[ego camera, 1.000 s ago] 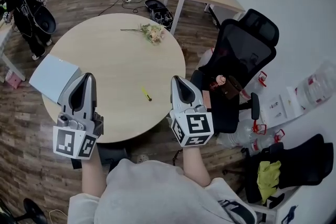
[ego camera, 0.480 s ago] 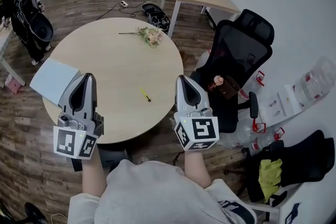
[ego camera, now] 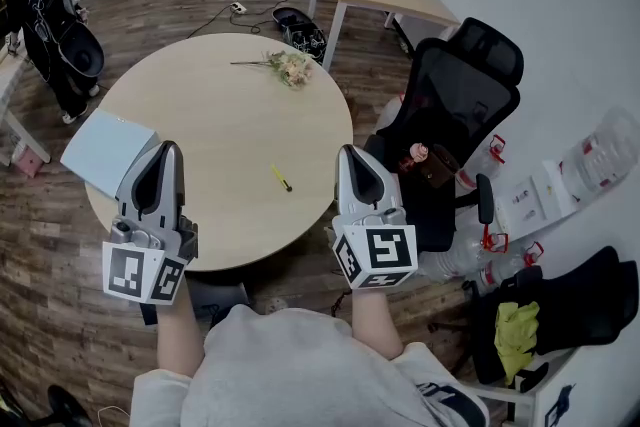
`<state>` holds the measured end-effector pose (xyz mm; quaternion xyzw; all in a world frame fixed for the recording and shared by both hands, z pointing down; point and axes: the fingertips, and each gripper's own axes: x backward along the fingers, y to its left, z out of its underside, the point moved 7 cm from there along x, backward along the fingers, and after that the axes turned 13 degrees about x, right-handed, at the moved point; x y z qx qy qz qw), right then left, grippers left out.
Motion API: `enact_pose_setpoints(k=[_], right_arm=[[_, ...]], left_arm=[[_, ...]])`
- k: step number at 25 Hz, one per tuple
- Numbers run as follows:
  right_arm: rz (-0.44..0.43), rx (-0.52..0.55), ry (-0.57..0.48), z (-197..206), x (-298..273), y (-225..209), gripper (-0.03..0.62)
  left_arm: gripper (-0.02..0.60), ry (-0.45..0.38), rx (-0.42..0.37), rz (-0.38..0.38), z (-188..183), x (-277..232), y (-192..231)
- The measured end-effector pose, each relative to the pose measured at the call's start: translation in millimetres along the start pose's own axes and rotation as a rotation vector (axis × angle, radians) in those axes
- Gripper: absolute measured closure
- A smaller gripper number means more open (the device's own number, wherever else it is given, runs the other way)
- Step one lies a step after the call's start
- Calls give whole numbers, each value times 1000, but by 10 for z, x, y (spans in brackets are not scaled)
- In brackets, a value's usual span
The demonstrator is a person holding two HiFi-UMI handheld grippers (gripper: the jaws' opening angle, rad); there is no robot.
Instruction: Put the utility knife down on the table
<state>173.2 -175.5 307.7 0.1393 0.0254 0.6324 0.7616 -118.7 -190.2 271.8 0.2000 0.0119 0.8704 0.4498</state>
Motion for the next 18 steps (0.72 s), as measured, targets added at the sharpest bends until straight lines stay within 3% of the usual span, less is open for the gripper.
enact_pose_setpoints(k=[18], right_arm=[[1,-1,-1,-69,54,68,583]], left_arm=[[574,1,9,5,-42,66,19]])
